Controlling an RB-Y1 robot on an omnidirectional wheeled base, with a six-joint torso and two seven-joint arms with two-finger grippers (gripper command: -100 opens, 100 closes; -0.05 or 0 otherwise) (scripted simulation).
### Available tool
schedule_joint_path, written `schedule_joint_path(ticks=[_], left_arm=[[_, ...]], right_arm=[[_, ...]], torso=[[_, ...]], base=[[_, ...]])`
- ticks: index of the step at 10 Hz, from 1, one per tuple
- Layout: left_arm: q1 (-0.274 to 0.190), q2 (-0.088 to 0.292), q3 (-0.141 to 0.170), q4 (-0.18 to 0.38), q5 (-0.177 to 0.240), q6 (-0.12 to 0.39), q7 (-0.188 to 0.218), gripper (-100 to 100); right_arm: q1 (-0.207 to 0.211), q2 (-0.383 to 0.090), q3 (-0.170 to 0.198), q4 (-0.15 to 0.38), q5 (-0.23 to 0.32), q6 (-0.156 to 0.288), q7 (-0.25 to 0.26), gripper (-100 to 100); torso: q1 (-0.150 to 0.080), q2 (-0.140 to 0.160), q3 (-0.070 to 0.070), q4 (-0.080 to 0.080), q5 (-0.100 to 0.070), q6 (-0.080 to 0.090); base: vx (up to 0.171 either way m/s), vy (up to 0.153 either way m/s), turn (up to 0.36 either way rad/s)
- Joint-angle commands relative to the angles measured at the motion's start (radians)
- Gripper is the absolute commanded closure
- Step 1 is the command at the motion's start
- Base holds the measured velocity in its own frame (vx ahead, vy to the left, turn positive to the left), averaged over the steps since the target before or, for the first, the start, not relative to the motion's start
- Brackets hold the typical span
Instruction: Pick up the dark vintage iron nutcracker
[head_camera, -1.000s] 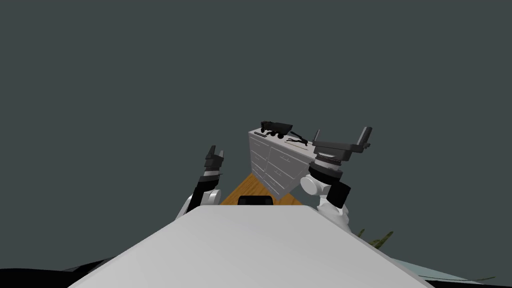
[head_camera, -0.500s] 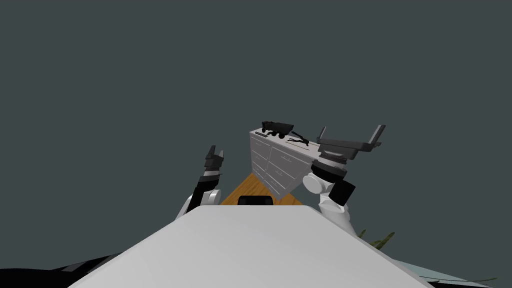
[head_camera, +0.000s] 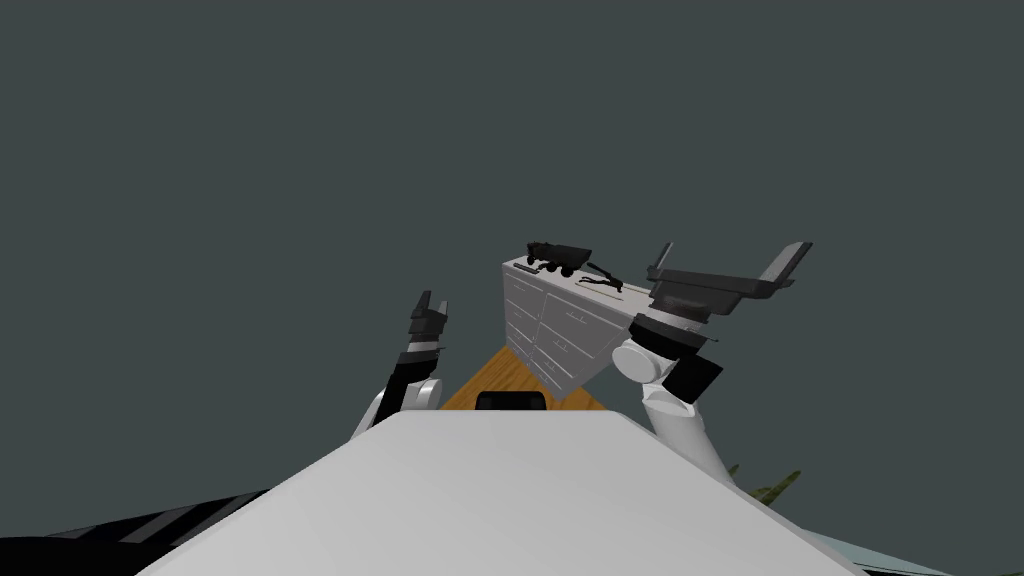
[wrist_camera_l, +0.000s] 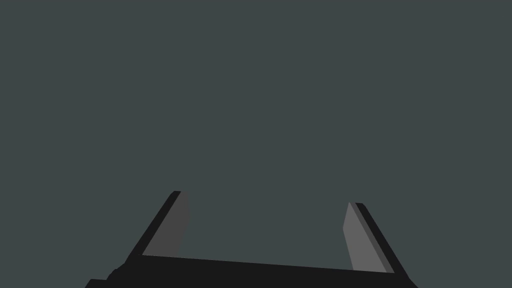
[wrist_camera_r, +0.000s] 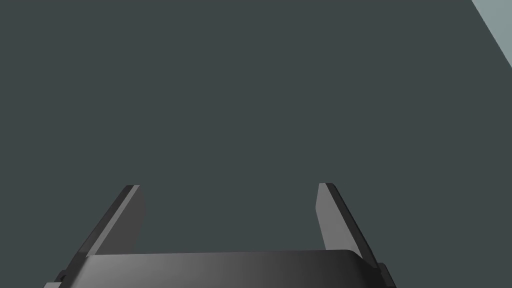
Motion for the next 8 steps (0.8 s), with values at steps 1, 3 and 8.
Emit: schedule_joint_path(ticks=[1,3,8], left_arm=[[0.0,0.0,0.0,0.0,0.0,0.0,0.0,0],[0.0,0.0,0.0,0.0,0.0,0.0,0.0,0],[0.0,0.0,0.0,0.0,0.0,0.0,0.0,0]], right_arm=[[-0.007,-0.003,-0.001,-0.002,-0.05,0.001,-0.003,-100],[-0.033,-0.041,-0.011,-0.003,-0.107,-0.023,-0.046,-100],[-0.059,-0.08,-0.021,-0.003,-0.253,-0.047,-0.09,-100]], torso=[[0.0,0.0,0.0,0.0,0.0,0.0],[-0.001,-0.001,-0.001,0.0,0.0,0.0],[0.0,-0.001,0.0,0.0,0.0,0.0]], base=[[-0.005,0.012,-0.009],[-0.004,0.012,0.031],[-0.008,0.016,0.024]])
